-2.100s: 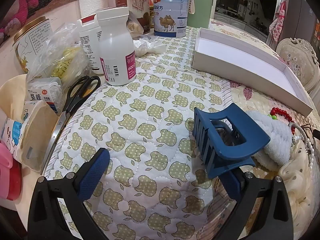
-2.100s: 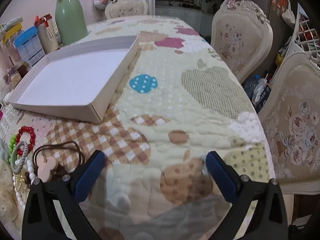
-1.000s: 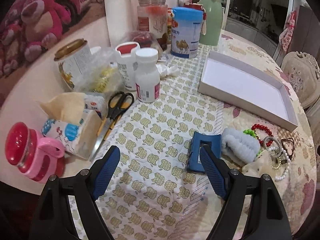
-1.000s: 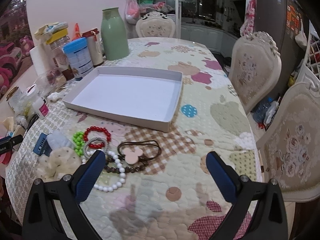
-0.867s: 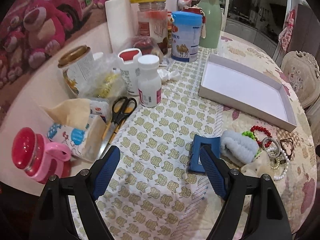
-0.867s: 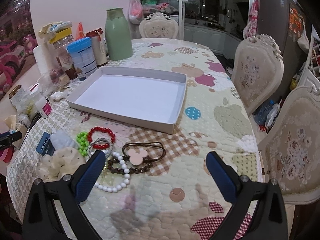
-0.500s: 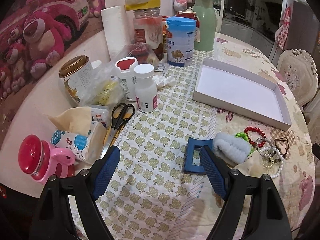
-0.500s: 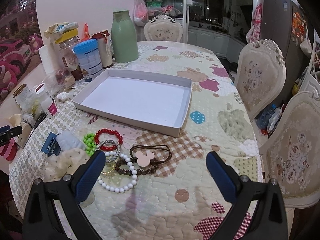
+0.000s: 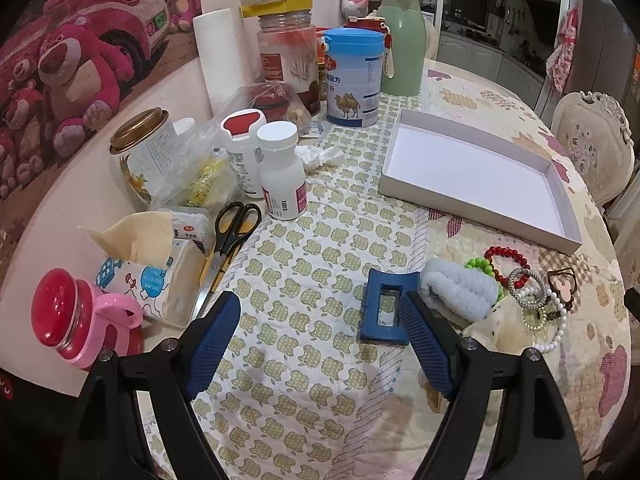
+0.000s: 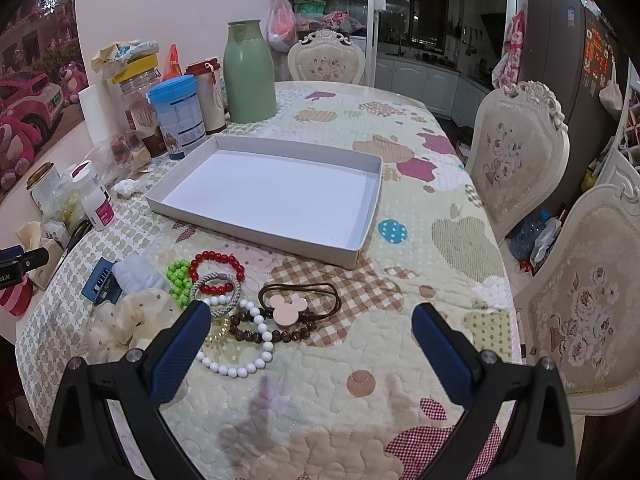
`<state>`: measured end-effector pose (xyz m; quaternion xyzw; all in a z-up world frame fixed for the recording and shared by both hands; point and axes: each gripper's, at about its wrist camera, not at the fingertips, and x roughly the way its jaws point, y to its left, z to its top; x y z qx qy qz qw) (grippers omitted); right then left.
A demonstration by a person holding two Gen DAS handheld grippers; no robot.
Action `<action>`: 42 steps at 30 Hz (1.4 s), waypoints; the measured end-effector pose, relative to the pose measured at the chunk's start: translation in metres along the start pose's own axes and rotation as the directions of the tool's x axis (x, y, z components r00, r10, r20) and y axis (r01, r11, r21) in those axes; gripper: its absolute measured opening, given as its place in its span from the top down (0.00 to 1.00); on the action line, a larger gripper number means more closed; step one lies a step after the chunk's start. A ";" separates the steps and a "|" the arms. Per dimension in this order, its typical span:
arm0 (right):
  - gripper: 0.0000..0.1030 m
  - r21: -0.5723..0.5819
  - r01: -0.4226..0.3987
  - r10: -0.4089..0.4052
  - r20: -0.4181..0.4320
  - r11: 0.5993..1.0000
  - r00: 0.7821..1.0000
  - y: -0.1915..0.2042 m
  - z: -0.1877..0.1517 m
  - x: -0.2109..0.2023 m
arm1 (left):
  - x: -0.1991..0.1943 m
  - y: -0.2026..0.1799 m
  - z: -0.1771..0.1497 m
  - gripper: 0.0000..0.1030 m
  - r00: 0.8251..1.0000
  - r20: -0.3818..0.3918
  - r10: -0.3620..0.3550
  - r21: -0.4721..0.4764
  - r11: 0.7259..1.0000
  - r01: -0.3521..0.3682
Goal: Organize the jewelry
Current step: 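Move both grippers toward the pile of hair accessories beside the tray, then grasp the blue claw clip with the left gripper while the right gripper grasps the cream polka-dot scrunchie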
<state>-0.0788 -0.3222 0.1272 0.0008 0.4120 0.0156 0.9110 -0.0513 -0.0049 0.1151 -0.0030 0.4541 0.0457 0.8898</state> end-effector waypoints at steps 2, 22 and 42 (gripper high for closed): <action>0.01 -0.003 -0.003 0.003 -0.002 1.000 1.000 0.001 -0.001 0.000 | 0.001 0.000 -0.001 0.31 1.000 -0.003 -0.002 -0.001 1.000 0.002; 0.18 -0.077 -0.270 0.260 -0.123 0.960 0.958 0.071 -0.022 0.031 | 0.051 0.003 -0.010 0.31 0.959 -0.164 -0.231 -0.091 0.972 0.218; 0.90 -0.085 -0.439 0.407 -0.253 0.894 0.878 0.122 -0.037 0.087 | 0.108 -0.009 -0.003 0.96 0.916 -0.293 -0.276 -0.027 0.960 0.280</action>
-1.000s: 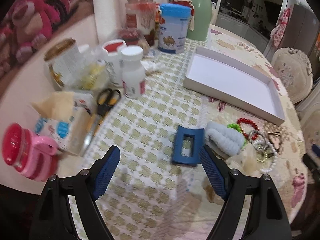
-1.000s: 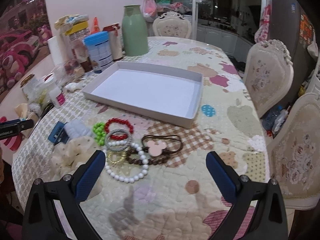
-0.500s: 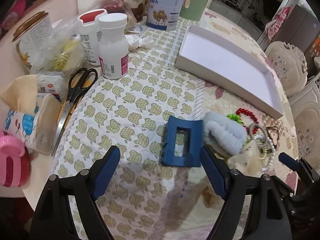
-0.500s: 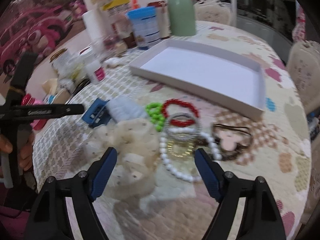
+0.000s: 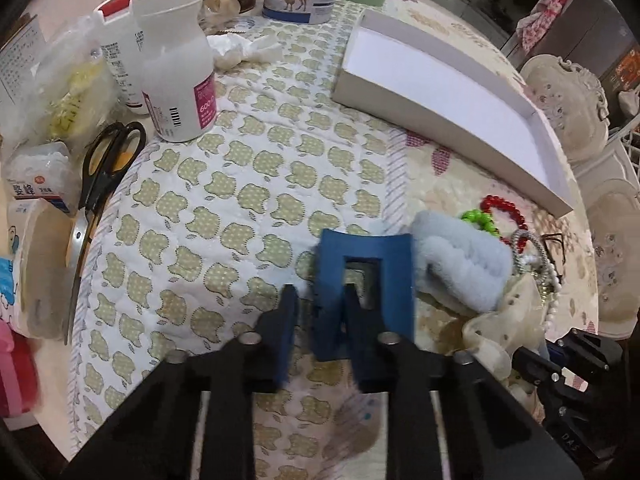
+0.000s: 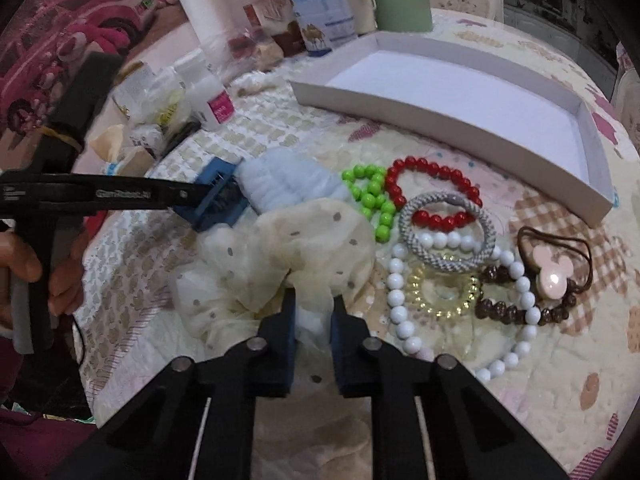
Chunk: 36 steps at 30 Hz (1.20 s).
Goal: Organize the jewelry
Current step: 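Grasp the blue claw clip with the left gripper while the right gripper grasps the cream polka-dot scrunchie, then carry both items into the white tray and open both grippers to release them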
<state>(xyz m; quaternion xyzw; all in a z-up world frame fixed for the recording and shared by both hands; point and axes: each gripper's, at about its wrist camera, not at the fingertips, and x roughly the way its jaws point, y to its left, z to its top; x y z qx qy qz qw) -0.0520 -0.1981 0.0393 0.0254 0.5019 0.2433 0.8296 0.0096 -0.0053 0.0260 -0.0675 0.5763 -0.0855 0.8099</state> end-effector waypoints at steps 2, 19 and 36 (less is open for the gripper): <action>0.90 0.008 -0.016 0.016 0.010 1.000 1.000 -0.001 0.000 -0.008 | -0.006 -0.002 -0.002 0.98 1.000 0.011 0.018 0.007 1.000 -0.018; 0.91 0.044 -0.002 -0.007 0.214 0.999 0.977 -0.055 0.062 -0.113 | -0.119 -0.039 0.029 0.98 0.979 0.197 0.056 0.074 0.995 -0.072; 0.91 0.212 0.183 -0.224 0.190 0.960 0.956 -0.153 0.126 -0.073 | -0.039 -0.109 0.148 0.98 0.983 0.180 0.031 0.119 0.991 -0.053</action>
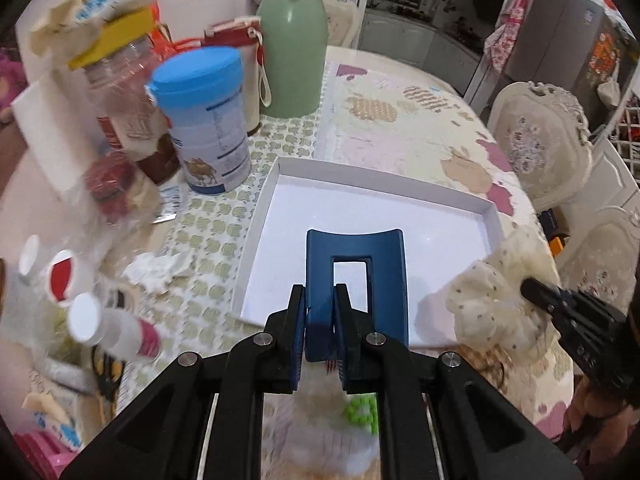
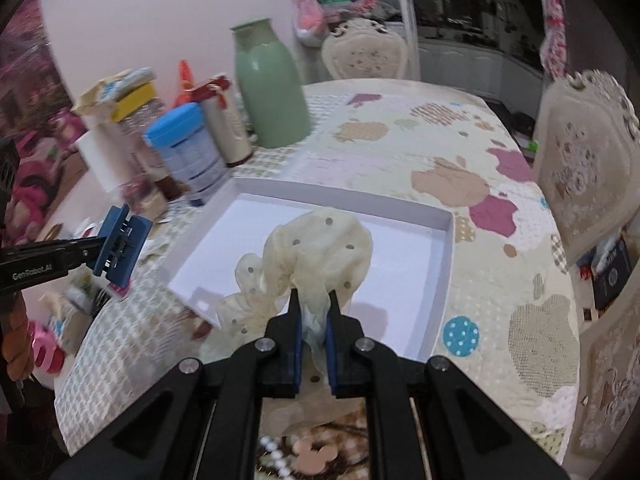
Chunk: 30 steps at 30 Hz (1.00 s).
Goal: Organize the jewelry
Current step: 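Carry both items into the white tray and open both grippers to release them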
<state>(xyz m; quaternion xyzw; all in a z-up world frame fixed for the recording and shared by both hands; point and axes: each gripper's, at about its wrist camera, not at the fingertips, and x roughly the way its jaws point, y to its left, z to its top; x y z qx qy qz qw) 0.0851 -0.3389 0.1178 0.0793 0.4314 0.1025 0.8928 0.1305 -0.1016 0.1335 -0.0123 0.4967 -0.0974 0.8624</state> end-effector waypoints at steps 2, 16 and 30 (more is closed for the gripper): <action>0.91 0.028 0.006 -0.005 -0.016 1.000 1.000 -0.008 0.001 0.012 | 0.018 0.001 0.005 0.98 1.000 -0.022 0.001 -0.013 1.000 -0.001; 0.63 0.069 0.061 -0.049 -0.158 0.996 0.986 -0.039 -0.029 0.066 | 0.095 0.016 -0.004 0.90 0.985 -0.169 0.048 -0.029 0.998 -0.053; 0.51 0.048 0.055 -0.050 -0.103 0.997 0.993 -0.033 -0.032 0.039 | 0.072 0.023 -0.020 0.76 0.989 -0.140 0.036 -0.064 0.997 -0.046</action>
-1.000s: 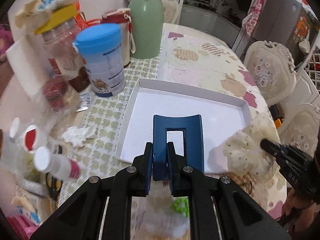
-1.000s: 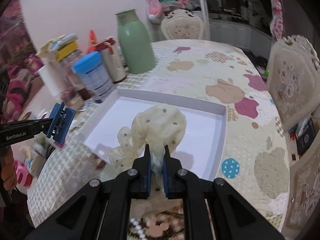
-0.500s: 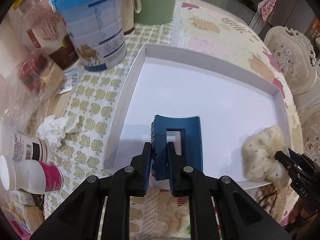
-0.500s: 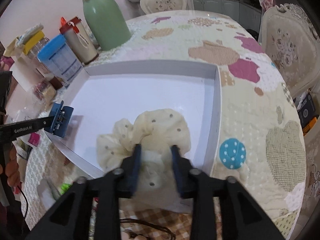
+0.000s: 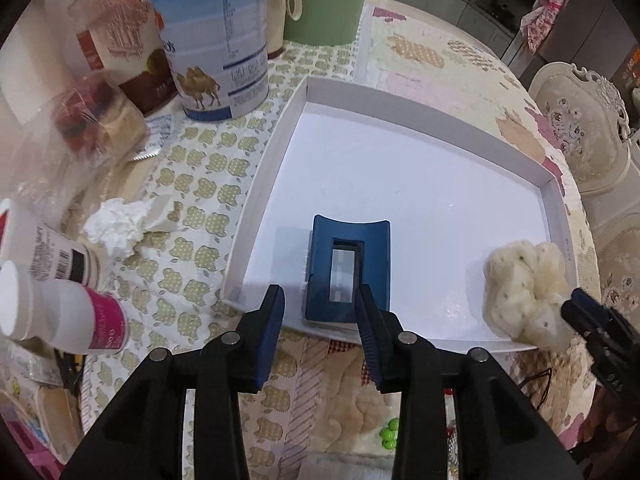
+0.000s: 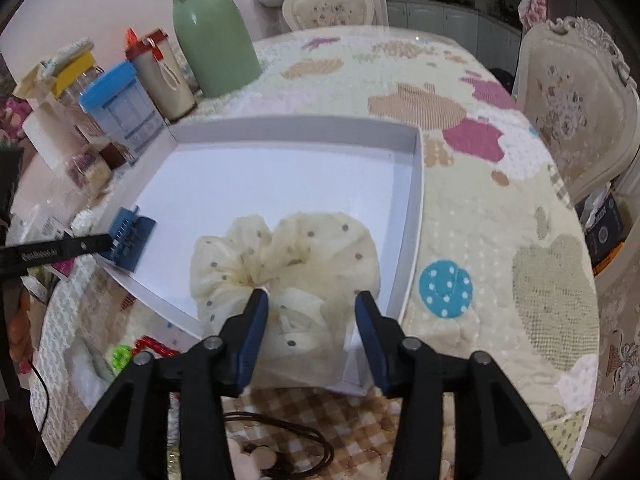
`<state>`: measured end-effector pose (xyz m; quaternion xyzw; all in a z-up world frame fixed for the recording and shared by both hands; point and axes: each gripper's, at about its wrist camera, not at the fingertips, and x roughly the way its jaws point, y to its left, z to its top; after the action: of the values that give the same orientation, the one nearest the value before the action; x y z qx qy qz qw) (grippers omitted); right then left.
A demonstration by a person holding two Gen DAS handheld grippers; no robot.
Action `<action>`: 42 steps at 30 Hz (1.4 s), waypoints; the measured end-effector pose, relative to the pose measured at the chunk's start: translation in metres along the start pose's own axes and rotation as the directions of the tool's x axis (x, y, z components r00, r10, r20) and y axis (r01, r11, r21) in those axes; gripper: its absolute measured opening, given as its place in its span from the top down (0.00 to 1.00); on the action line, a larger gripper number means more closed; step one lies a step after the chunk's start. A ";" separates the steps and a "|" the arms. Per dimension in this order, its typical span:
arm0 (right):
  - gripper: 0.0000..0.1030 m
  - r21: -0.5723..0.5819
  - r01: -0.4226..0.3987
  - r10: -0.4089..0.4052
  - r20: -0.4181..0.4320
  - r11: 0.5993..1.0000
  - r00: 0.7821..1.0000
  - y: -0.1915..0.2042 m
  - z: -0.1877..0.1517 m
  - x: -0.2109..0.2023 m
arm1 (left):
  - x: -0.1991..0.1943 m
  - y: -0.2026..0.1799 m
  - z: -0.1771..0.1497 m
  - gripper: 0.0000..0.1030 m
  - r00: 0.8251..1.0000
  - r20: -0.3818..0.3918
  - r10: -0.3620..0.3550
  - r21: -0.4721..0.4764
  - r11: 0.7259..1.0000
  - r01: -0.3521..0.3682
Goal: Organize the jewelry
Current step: 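Carry both items into the white tray and open both grippers to release them, then withdraw both grippers from the tray toward the remaining jewelry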
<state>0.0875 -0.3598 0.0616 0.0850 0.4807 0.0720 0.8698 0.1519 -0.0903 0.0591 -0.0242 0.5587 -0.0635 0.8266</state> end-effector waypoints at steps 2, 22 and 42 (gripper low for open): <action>0.50 -0.017 0.001 0.000 0.021 1.000 1.000 0.006 0.002 -0.010 | -0.009 -0.003 -0.001 0.76 1.000 0.026 0.010 0.010 1.000 -0.010; 0.43 -0.127 0.026 -0.012 0.109 0.992 0.994 0.066 -0.021 -0.079 | -0.101 -0.019 -0.058 0.76 0.963 0.246 0.112 0.037 0.992 -0.125; 0.41 -0.186 0.045 -0.026 0.105 0.981 0.994 0.095 -0.059 -0.100 | -0.126 -0.016 -0.105 0.76 0.948 0.282 0.147 0.027 0.987 -0.161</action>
<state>-0.0189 -0.2830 0.1338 -0.0026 0.4281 0.0972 0.8985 0.0071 -0.0864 0.1374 0.0313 0.4350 -0.0087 0.8999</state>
